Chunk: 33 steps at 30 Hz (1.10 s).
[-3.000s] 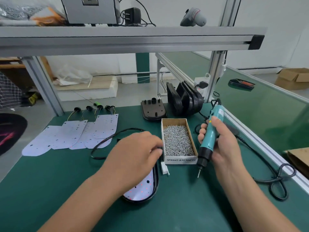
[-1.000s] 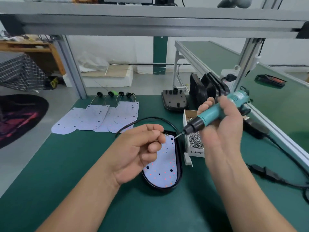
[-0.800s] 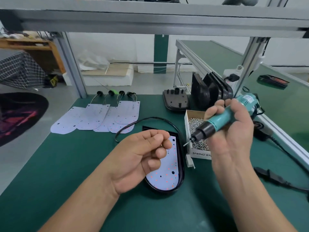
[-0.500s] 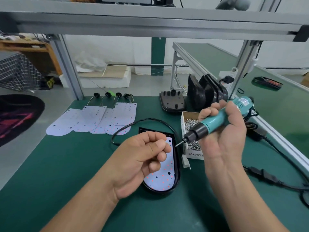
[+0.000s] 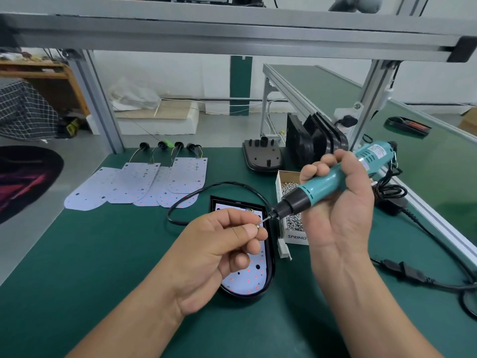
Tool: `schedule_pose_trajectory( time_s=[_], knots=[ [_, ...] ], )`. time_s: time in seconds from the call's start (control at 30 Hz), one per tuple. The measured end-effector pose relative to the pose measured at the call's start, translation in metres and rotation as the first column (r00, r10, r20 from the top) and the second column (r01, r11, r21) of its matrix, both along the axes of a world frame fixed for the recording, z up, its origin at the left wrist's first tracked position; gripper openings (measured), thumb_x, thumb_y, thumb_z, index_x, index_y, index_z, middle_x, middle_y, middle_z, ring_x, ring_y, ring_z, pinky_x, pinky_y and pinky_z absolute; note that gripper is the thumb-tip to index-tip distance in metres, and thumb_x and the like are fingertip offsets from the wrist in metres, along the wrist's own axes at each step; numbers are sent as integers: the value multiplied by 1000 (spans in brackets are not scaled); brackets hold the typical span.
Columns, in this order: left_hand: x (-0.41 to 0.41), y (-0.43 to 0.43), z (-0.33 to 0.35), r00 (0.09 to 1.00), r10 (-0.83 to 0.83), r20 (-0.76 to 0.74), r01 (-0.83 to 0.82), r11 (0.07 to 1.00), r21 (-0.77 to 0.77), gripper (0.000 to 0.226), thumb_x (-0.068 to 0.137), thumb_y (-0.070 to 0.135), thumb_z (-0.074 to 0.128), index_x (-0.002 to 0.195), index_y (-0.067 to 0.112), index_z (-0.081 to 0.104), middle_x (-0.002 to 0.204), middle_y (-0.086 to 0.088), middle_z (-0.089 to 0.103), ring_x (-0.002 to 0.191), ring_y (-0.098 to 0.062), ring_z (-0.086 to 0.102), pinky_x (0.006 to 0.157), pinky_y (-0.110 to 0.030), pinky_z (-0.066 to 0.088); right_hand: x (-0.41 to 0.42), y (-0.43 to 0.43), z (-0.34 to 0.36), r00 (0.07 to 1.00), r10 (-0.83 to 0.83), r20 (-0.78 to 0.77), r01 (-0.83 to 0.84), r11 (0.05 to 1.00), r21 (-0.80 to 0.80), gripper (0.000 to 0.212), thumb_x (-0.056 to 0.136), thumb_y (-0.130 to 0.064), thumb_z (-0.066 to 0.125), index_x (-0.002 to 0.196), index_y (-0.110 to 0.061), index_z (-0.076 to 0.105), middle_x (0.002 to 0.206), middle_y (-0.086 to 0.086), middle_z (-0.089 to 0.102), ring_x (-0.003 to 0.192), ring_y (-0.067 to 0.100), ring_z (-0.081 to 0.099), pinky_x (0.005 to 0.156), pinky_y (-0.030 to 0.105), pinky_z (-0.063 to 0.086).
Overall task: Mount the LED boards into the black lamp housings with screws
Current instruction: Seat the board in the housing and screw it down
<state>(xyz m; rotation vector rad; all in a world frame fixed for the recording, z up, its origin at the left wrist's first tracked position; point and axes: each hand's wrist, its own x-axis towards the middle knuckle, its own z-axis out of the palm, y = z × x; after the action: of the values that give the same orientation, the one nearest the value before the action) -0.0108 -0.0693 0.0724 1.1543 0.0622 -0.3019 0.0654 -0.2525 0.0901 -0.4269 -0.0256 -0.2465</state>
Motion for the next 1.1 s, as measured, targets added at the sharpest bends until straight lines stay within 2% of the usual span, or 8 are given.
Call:
schedule_pose_trajectory(
  time_s=[0.17,0.33,0.47,0.67,0.83,1.1],
  knots=[
    [1,1,0,1000,1,10,-1,1000,-3,11,83,6,75,91,10,81,93,-16,75,66,-14,64,51,-20,50,0,-2,0,1000,-2,8,2,1000,11,6,103,-9,62,105,-8,56,86,5,59,68,14,53,72,31,55],
    [0,1,1,1000,10,10,-10,1000,2,11,84,4,75,92,8,80,91,-16,75,65,-14,64,50,-20,50,-1,0,0,1000,-2,11,2,1000,-13,13,103,-9,62,112,-9,53,86,6,58,67,14,53,72,31,55],
    [-1,0,1,1000,25,19,-26,999,39,14,94,-4,69,95,6,78,90,-16,76,64,-14,64,50,-20,50,-3,1,0,999,10,35,-9,1000,-30,15,103,-10,62,115,-9,53,87,5,58,66,14,53,72,31,54],
    [-2,-1,3,999,39,33,-41,998,49,21,95,-3,69,88,12,82,90,-16,76,65,-14,66,50,-21,50,-5,0,2,998,3,57,-1,1000,-28,14,104,-13,61,116,-9,54,88,4,58,68,14,53,73,31,54],
    [-1,-1,1,998,49,35,-51,997,59,11,95,-3,69,100,4,76,90,-15,76,65,-14,65,51,-21,50,-5,-4,2,999,-8,52,8,1000,4,7,105,-12,60,110,-9,56,86,4,59,68,14,54,72,31,55],
    [0,-1,-1,998,44,33,-47,997,69,11,95,-3,69,99,4,77,90,-15,77,65,-14,65,51,-21,50,-4,-2,0,999,1,45,-1,1000,-12,9,104,-11,60,112,-10,55,87,5,58,68,14,53,73,31,54]
  ],
)
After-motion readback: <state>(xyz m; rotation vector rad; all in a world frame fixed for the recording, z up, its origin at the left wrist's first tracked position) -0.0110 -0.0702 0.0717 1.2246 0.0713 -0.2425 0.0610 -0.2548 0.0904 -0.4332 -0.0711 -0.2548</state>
